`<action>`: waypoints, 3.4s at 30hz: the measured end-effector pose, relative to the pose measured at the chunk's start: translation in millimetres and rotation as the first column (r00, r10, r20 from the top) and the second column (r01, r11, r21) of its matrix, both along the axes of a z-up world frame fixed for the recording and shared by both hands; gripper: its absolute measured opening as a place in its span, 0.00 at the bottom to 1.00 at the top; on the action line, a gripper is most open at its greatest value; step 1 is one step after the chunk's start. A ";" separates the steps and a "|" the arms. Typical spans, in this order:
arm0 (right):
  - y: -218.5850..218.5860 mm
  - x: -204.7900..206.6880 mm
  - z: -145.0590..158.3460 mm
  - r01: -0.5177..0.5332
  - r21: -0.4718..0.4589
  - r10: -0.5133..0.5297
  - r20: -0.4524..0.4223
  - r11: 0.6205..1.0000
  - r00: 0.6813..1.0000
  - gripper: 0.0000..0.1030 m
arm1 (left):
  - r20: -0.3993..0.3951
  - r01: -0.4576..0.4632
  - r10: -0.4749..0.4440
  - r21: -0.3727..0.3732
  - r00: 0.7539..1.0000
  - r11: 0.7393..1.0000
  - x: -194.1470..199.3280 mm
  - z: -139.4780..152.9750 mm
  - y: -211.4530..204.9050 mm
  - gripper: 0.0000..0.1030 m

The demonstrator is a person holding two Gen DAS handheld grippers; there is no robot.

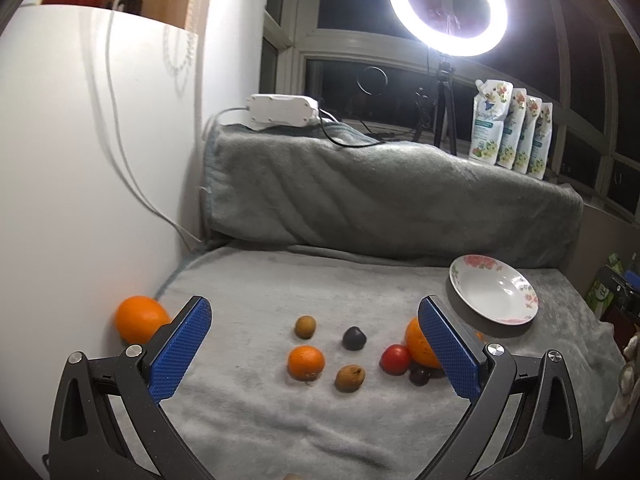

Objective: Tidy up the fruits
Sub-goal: 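Reach the right tool to the large orange and close on it, then lift the large orange with the right tool onto the floral plate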

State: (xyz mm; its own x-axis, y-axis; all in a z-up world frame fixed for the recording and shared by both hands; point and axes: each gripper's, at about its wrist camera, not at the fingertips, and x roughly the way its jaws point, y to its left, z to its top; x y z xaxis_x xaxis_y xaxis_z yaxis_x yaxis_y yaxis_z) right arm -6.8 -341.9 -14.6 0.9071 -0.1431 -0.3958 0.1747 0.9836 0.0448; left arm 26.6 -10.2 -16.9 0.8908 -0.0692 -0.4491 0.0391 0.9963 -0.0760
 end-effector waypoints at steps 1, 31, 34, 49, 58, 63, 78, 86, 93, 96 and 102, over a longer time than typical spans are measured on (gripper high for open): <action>-0.7 1.6 -2.0 -0.016 0.017 0.016 -0.008 1.000 1.000 1.00 | -0.004 0.009 -0.009 -0.003 1.000 1.000 2.3 -1.3 -0.7 1.00; 68.5 112.0 -78.6 -0.388 0.531 0.571 -0.235 0.753 0.787 0.77 | -0.261 0.399 -0.423 -0.142 0.868 0.906 48.9 -63.5 -64.8 0.65; 72.9 121.4 -80.7 -0.389 0.548 0.584 -0.241 0.741 0.775 0.75 | -0.272 0.414 -0.437 -0.140 0.858 0.900 55.4 -66.5 -69.7 0.61; 86.2 143.0 -97.6 -0.384 0.570 0.615 -0.291 0.726 0.733 0.68 | -0.318 0.433 -0.459 -0.151 0.830 0.889 77.4 -82.0 -83.8 0.51; 89.6 145.7 -101.3 -0.385 0.573 0.624 -0.304 0.724 0.720 0.68 | -0.323 0.443 -0.470 -0.158 0.821 0.882 83.4 -83.2 -86.9 0.51; 92.0 145.7 -99.9 -0.387 0.559 0.619 -0.313 0.733 0.721 0.63 | -0.322 0.454 -0.478 -0.151 0.817 0.878 83.0 -82.4 -88.1 0.50; 88.5 141.9 -99.7 -0.398 0.555 0.620 -0.293 0.731 0.728 0.61 | -0.297 0.465 -0.475 -0.109 0.828 0.878 76.9 -78.4 -93.6 0.49; 81.2 132.0 -82.8 -0.410 0.539 0.606 -0.255 0.736 0.753 0.61 | -0.262 0.482 -0.488 -0.093 0.832 0.871 70.8 -61.7 -101.5 0.49; 58.0 126.9 -66.7 -0.405 0.522 0.581 -0.230 0.751 0.781 0.61 | -0.234 0.514 -0.518 -0.080 0.823 0.854 71.3 -46.7 -126.0 0.49; 44.4 126.8 -62.8 -0.393 0.515 0.564 -0.227 0.762 0.794 0.61 | -0.230 0.531 -0.534 -0.081 0.813 0.843 74.9 -45.5 -139.1 0.49; 13.3 126.9 -61.5 -0.361 0.515 0.531 -0.229 0.777 0.816 0.61 | -0.234 0.563 -0.565 -0.079 0.791 0.822 80.8 -46.1 -167.7 0.49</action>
State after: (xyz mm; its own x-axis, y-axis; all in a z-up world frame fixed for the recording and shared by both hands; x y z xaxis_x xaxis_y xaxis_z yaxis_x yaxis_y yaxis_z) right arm 120.1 -328.6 -76.1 0.6130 0.5041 -0.6084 -0.1924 0.8421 0.5038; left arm 107.5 -177.9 -62.9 0.5595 -0.5290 -0.6381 0.5743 0.8025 -0.1618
